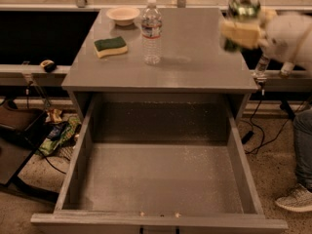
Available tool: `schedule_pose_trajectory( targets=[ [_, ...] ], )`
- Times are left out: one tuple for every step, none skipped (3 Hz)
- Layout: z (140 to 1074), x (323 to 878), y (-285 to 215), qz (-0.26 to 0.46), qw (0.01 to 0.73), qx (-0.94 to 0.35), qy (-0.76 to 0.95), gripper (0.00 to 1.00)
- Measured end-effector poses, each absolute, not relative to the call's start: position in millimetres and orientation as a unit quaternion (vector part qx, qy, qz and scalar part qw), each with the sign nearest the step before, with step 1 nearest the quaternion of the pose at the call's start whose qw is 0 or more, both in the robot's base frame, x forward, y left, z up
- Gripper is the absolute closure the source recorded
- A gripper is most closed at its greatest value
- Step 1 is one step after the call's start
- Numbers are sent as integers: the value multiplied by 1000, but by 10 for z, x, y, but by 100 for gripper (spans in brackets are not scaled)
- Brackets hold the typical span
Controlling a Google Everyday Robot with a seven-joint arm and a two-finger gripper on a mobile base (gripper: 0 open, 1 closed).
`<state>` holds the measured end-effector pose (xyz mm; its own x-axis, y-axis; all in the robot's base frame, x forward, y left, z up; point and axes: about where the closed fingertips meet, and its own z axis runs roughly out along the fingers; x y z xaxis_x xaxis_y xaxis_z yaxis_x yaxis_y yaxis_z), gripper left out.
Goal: Place green can into top drawer
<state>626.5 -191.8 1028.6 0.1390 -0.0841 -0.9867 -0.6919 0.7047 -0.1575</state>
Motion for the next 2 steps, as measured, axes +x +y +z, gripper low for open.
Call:
schedule_pose_trajectory(
  targets=[
    [9128,5810,-1810,306,604,-324,661,100],
    [8376,5598,-1600,377,558,-333,660,100]
  ],
)
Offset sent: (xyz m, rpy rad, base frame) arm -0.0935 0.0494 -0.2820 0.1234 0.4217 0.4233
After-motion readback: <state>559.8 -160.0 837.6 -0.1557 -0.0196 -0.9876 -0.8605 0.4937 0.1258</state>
